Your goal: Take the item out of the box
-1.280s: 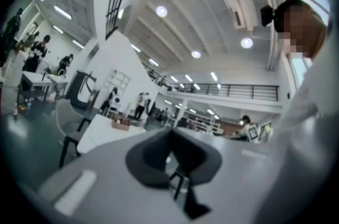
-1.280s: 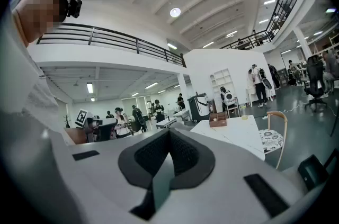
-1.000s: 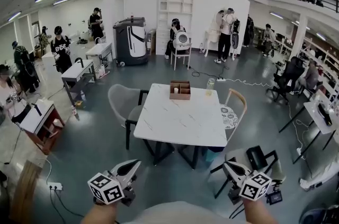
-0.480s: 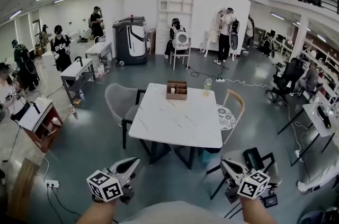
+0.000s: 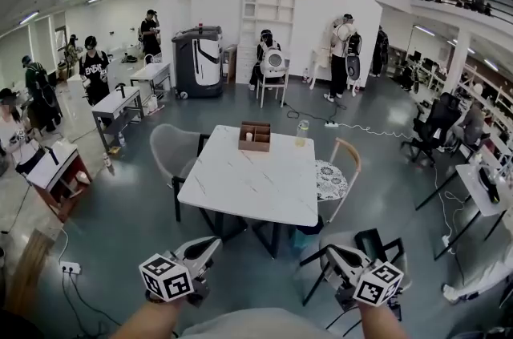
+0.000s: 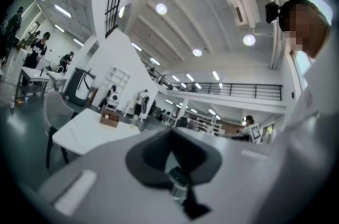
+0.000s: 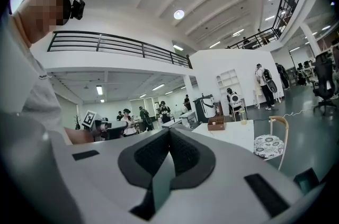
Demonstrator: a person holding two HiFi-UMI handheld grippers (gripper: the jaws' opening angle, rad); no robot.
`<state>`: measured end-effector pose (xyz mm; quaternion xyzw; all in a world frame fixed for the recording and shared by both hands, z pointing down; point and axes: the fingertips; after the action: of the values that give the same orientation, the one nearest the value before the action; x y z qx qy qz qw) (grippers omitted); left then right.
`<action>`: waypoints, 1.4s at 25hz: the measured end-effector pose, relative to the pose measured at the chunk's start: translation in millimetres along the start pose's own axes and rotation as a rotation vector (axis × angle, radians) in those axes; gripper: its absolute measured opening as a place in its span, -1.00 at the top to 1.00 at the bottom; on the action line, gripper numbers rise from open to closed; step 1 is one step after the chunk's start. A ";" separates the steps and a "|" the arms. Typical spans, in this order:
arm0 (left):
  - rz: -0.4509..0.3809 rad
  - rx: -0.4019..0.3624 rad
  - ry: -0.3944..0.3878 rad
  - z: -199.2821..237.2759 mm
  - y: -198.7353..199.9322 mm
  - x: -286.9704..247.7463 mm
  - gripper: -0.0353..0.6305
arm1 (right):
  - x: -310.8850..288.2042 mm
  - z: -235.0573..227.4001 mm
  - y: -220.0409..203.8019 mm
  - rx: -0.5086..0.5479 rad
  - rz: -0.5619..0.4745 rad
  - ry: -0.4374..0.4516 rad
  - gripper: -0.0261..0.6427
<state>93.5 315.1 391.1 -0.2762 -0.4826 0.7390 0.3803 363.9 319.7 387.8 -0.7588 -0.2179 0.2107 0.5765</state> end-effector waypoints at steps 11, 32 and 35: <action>0.091 0.024 -0.046 -42.9 -31.7 -47.0 0.89 | -31.6 -18.2 26.4 0.032 0.034 0.128 0.90; 0.057 -0.080 -0.305 140.0 92.0 -198.9 0.89 | -216.8 -101.2 51.7 -0.003 0.001 -0.081 0.90; 0.069 -0.080 -0.303 184.4 104.4 -205.3 0.89 | -254.6 -113.3 57.6 0.000 -0.003 -0.104 0.90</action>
<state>34.2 26.6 373.6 -0.1929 -0.5537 0.7650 0.2664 225.8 71.1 377.4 -0.7466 -0.2488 0.2487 0.5647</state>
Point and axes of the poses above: the fingertips, and each gripper's own axes: x backward along the fingers, z to its left, y out of its top, and after that the axes turned 9 degrees about y, right-handed
